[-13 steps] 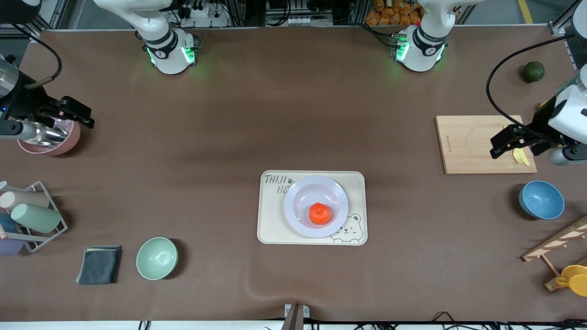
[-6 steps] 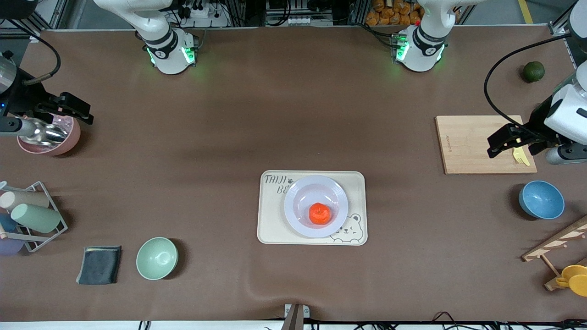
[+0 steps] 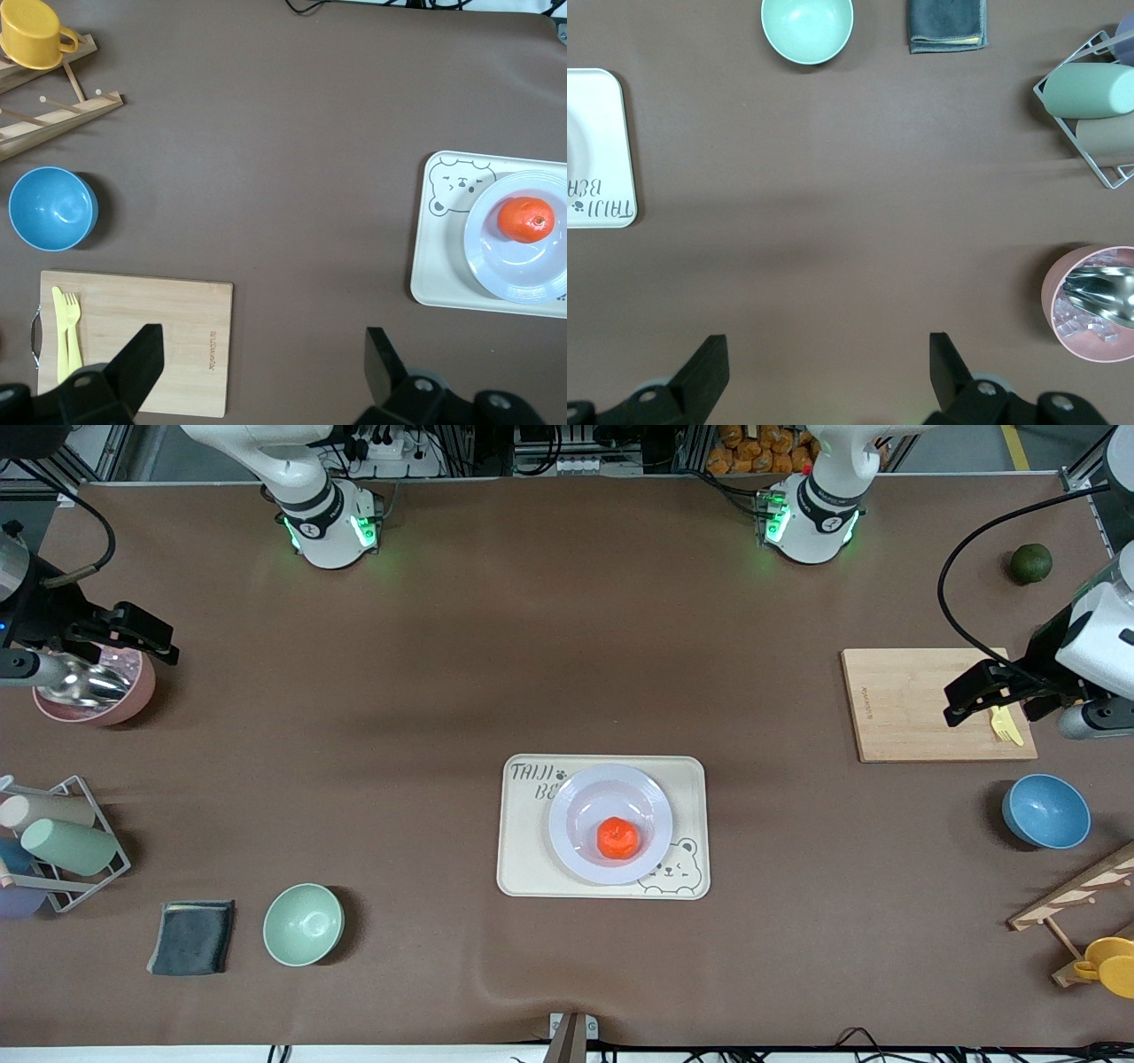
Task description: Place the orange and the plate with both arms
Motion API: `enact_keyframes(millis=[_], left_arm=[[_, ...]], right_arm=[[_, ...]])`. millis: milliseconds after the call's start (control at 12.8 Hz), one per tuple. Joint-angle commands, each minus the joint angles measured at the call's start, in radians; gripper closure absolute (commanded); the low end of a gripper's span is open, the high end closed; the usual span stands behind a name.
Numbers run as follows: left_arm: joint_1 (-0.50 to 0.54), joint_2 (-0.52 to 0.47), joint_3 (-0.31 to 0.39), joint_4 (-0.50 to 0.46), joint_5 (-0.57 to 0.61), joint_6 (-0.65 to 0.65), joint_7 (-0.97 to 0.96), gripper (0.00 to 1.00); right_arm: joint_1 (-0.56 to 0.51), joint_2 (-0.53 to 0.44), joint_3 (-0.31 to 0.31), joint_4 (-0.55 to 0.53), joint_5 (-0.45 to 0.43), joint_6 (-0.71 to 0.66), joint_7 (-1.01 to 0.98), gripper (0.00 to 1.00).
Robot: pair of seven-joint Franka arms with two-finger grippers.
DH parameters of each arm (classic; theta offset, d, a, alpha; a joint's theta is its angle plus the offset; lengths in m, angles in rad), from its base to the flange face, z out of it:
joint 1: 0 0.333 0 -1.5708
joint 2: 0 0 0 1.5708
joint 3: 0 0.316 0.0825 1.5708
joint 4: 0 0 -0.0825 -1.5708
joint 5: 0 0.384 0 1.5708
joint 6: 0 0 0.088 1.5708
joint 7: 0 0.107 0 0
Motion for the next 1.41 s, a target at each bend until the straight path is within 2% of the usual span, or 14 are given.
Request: enact_keyframes(millis=[0, 1329], left_arm=[[0.002, -0.018, 0.002, 0.003, -0.023, -0.024, 0.02, 0.0], [0.002, -0.018, 0.001, 0.003, -0.025, -0.039, 0.02, 0.0]], right_arm=[[-0.004, 0.0, 0.002, 0.022, -0.021, -0.017, 0.006, 0.0], [0.0, 0.003, 0.007, 0.025, -0.02, -0.022, 0.011, 0.0]])
